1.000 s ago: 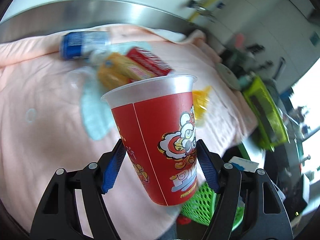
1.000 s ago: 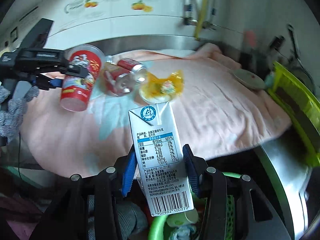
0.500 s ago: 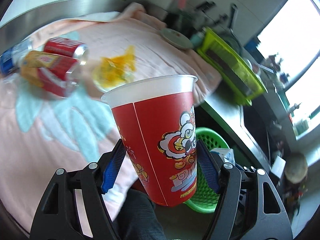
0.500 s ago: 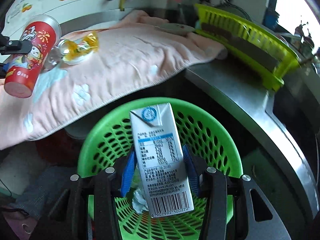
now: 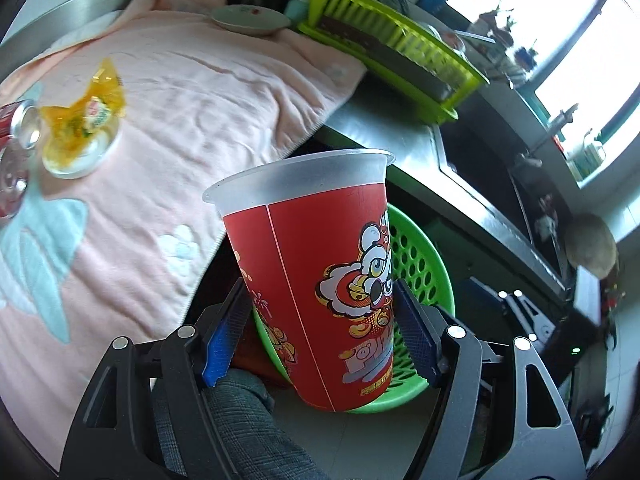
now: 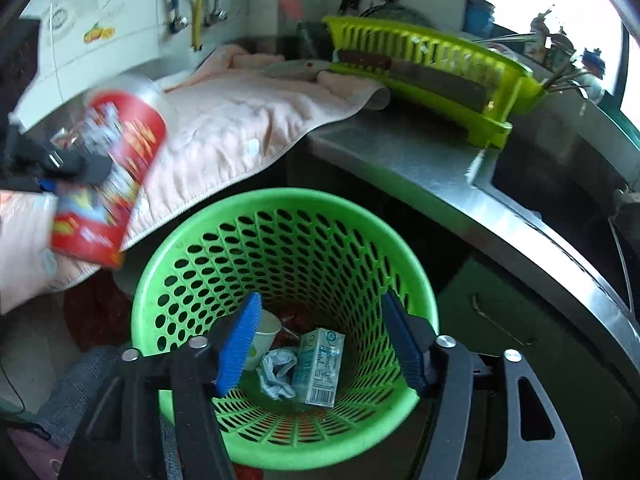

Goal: Collect trash
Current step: 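Carry the milk carton and red cup over the basket and open both grippers, then move both grippers back over the towel toward the remaining trash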

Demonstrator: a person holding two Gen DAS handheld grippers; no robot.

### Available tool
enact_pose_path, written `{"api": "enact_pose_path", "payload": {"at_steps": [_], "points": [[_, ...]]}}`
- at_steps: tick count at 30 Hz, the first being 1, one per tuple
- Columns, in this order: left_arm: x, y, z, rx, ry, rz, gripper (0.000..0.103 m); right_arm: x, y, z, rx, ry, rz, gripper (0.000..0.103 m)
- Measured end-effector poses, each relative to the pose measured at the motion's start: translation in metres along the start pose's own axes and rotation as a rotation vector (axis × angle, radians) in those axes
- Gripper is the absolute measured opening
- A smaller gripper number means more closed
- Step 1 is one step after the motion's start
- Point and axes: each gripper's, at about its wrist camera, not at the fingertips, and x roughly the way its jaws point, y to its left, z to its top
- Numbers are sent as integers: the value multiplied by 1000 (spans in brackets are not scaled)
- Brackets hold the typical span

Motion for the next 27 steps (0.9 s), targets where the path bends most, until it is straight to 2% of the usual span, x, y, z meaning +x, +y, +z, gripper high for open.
{"api": "enact_pose_path", "payload": {"at_steps": [9, 15, 21, 27], "points": [[42, -29, -9, 80, 92, -44, 71, -34, -9, -9, 26, -82, -10, 70], [50, -36, -16, 106, 110, -63, 76, -43, -5, -9, 24, -106, 7, 71], [41, -32, -17, 107, 92, -50, 78, -44, 4, -5, 12, -117, 23, 71], [13, -7, -13, 77, 42, 0, 78, -39, 19, 5, -22, -120, 45, 75]]}}
